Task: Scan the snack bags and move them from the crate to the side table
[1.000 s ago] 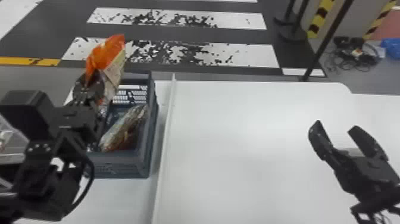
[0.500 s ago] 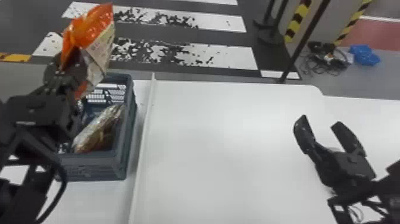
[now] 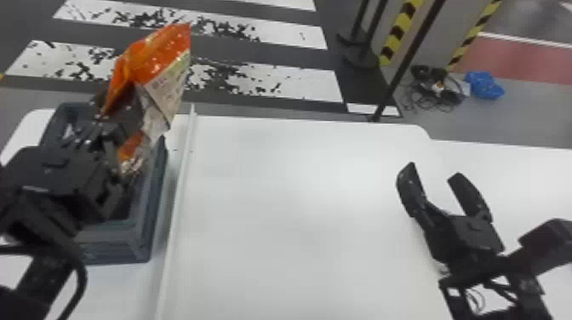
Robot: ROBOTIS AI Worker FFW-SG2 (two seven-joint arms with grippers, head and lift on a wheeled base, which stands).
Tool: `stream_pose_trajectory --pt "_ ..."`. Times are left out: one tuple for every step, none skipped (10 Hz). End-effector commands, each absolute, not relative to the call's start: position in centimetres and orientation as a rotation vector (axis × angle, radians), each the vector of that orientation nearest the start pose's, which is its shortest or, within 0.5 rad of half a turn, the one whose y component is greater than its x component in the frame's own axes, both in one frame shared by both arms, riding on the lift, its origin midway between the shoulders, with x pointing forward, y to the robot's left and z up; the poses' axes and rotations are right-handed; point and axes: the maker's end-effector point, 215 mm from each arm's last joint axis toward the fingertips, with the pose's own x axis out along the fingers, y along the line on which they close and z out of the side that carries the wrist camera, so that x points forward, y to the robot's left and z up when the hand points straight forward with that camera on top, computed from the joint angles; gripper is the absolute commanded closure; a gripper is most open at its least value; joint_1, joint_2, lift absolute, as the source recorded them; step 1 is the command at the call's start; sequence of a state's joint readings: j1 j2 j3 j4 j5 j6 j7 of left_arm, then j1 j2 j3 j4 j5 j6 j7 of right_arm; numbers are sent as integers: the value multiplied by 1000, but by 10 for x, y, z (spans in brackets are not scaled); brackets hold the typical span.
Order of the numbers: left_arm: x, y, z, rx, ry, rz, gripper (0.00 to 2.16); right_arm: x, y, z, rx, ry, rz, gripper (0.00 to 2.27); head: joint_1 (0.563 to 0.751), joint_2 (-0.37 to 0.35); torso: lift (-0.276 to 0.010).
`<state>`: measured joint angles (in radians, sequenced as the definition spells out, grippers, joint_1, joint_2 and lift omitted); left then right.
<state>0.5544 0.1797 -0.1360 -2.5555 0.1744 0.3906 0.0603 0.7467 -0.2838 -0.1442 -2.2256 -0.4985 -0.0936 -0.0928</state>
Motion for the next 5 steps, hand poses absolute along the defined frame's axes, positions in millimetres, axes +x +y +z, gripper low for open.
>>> stream_pose_trajectory --pt "408 119 -214 -153 35 -290 2105 388 -325 -293 193 -14 -63 103 695 -226 -87" --pt "402 95 -216 -178 50 -349 2105 388 -325 -292 192 -17 -64 103 695 -259 -87" --pt "396 75 -215 -200 58 -399 2101 388 -326 -290 192 -23 -66 103 695 -293 -87" --pt "387 47 -217 -292 90 -491 2105 388 -326 -289 190 -27 -68 103 695 -331 -87" --pt "383 32 -225 -351 122 -539 2101 389 -329 -288 188 -29 -75 103 695 -350 -87"
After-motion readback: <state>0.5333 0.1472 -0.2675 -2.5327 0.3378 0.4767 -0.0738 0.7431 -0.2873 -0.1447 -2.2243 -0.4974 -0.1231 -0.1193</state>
